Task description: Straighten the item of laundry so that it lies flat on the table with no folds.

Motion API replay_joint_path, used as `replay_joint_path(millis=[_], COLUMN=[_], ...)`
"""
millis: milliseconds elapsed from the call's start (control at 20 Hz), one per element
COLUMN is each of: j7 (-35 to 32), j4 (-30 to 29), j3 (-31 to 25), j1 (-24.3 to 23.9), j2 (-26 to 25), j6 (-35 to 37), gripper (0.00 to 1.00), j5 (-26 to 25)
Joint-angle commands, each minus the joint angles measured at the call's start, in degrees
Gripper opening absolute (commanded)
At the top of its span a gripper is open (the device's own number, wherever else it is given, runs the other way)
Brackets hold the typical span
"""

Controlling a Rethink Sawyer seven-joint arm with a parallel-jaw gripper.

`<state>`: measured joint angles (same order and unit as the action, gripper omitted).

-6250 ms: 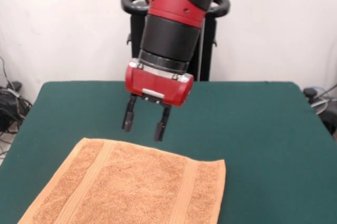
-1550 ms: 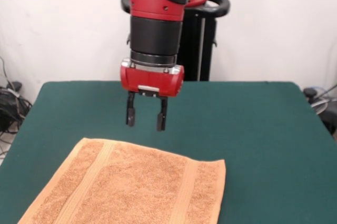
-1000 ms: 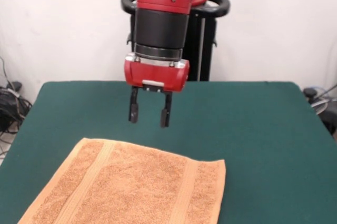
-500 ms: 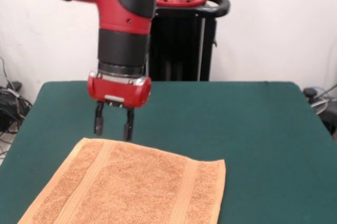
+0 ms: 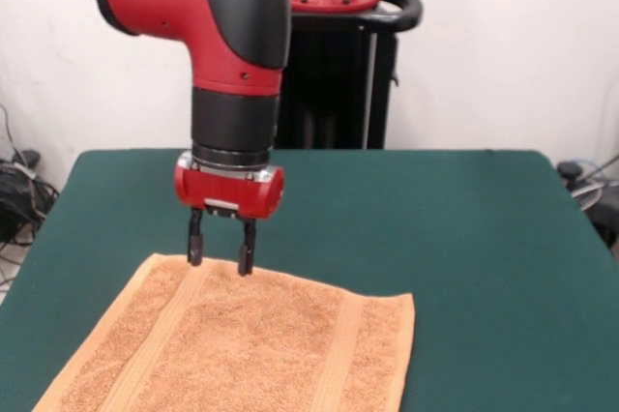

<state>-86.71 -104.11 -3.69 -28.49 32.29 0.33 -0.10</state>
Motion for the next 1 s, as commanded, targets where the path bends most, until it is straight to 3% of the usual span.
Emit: replay_joint_path(millis=[50, 750, 1000], j7=[-9.8, -10.1, -7.9], j4=[0.2, -0.1, 2.7], j3=[-2.3, 0.2, -4.6], j1=[3.3, 5.9, 0.9], j2=[0.4, 2.9, -4.3], j6=[-1.3, 2.9, 0.1], gripper=[1.0, 1.0, 1.0], j5=[-0.8, 1.0, -1.3])
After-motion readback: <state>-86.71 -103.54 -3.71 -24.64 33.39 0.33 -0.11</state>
